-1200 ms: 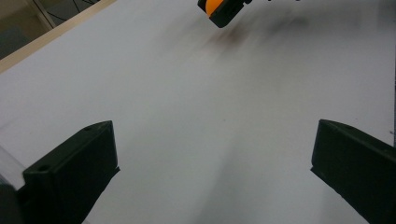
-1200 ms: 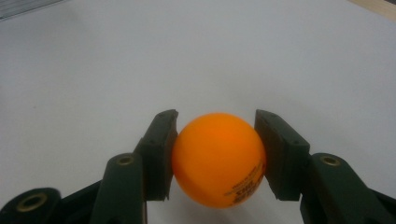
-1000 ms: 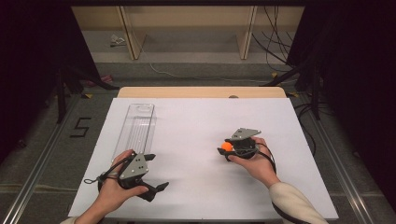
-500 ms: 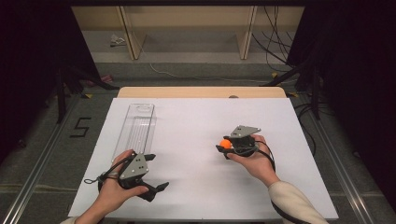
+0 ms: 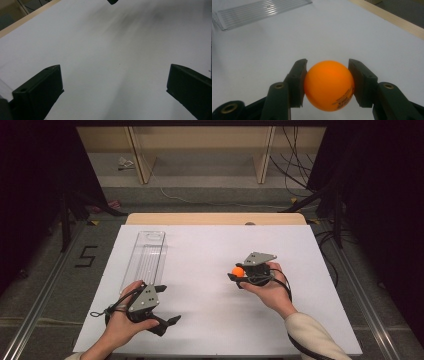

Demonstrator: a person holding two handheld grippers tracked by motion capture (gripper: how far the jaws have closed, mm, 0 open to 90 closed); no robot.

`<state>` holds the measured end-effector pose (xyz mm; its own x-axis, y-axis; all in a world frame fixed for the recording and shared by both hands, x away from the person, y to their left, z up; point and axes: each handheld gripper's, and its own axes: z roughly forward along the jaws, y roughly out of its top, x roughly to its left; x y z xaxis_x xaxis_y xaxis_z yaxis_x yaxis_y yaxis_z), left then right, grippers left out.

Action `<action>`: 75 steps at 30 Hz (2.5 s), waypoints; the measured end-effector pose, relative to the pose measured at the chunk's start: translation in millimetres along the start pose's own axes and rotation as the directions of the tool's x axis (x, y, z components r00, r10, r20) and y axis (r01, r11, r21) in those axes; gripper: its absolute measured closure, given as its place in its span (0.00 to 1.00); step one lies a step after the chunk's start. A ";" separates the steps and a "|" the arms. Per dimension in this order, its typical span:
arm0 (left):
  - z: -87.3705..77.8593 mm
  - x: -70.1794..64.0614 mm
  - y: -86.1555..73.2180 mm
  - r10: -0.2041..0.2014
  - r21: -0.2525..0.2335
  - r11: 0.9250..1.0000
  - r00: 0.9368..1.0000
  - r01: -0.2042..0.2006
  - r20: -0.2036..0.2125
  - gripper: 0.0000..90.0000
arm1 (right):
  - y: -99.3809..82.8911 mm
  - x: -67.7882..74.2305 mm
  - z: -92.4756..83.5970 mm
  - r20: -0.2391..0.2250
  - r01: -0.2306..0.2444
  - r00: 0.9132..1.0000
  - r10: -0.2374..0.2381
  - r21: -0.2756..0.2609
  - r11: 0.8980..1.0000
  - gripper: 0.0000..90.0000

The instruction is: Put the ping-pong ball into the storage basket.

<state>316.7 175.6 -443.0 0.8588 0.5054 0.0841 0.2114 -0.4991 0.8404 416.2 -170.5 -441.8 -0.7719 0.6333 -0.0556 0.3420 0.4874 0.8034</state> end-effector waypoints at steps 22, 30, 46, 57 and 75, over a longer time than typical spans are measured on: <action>-0.2 -0.3 0.2 0.001 -0.001 1.000 1.000 -0.001 0.001 0.00 | 20.4 6.8 6.4 -0.020 0.009 1.000 -0.010 -0.041 0.999 0.57; -0.3 -0.3 0.1 0.000 -0.001 1.000 1.000 0.000 0.002 0.00 | 27.1 8.4 9.0 -0.024 0.016 1.000 -0.017 -0.054 0.998 0.57; -0.2 -0.4 0.1 0.000 -0.001 1.000 1.000 0.000 0.003 0.00 | 36.0 12.4 14.7 -0.038 0.023 0.999 -0.025 -0.068 0.997 0.57; -0.3 -0.4 0.0 0.000 -0.001 1.000 1.000 0.000 0.003 0.00 | 41.3 15.8 18.3 -0.048 0.028 0.998 -0.031 -0.072 0.997 0.57; -0.4 -0.5 0.1 0.000 -0.003 1.000 1.000 0.000 0.003 0.00 | 48.4 20.5 23.5 -0.057 0.035 0.998 -0.039 -0.082 0.996 0.57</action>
<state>316.1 175.6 -442.7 0.8602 0.5032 0.0825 0.2100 -0.4971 0.8419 429.5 -119.9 -418.0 -0.8141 0.5783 -0.0534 0.2701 0.4585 0.8467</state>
